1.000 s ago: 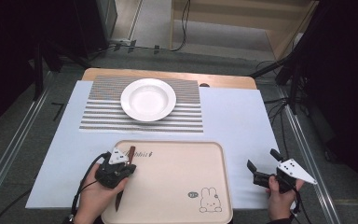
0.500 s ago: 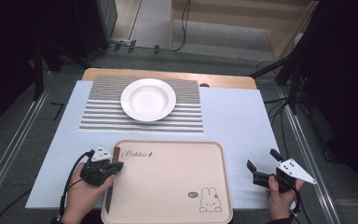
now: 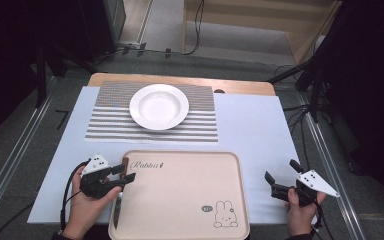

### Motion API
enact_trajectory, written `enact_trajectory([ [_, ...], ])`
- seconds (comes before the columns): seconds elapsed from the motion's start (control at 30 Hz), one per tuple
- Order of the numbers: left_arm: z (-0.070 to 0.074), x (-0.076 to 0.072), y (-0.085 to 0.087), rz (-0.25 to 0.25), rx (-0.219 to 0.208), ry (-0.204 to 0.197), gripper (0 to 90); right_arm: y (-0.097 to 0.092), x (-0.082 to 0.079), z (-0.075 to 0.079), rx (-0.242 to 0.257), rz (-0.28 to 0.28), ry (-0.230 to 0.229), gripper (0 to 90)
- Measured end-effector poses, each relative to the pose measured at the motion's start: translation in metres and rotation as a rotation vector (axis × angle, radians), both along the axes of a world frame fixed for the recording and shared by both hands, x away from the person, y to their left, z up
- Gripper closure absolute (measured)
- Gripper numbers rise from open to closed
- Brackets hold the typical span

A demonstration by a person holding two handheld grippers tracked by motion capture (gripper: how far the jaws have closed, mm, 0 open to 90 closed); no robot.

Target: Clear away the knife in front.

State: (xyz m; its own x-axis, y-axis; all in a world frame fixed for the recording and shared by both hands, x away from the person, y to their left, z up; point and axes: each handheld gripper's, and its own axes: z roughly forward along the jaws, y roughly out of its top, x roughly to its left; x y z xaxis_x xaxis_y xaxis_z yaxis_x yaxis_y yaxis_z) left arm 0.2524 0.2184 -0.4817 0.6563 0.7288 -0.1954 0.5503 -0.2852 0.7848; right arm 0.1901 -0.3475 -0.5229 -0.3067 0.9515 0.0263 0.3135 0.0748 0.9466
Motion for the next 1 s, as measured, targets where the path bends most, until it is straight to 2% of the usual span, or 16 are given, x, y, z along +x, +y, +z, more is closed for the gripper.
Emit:
enact_trajectory([
  [0.27,0.008,-0.001,0.017,0.021,-0.072,-0.066,19.0,0.000,0.000,0.000,-0.001,-0.001,0.000,0.0],
  [0.4,0.011,-0.002,0.022,0.017,-0.078,-0.092,11.9,0.000,0.000,0.000,-0.002,-0.001,0.001,0.0],
  [0.57,0.013,-0.002,0.027,0.021,-0.094,-0.111,7.1,0.000,0.000,0.000,-0.003,-0.002,0.001,0.0],
  [0.63,0.013,-0.002,0.030,0.022,-0.092,-0.114,0.0,0.001,0.000,0.000,-0.003,-0.002,0.001,0.0],
  [0.87,0.013,0.000,0.040,0.042,-0.115,-0.123,0.0,0.001,0.000,0.000,-0.003,-0.002,0.001,0.0],
  [1.0,0.012,0.001,0.046,0.059,-0.107,-0.131,0.0,0.001,0.000,0.000,-0.002,-0.003,0.001,0.0],
])
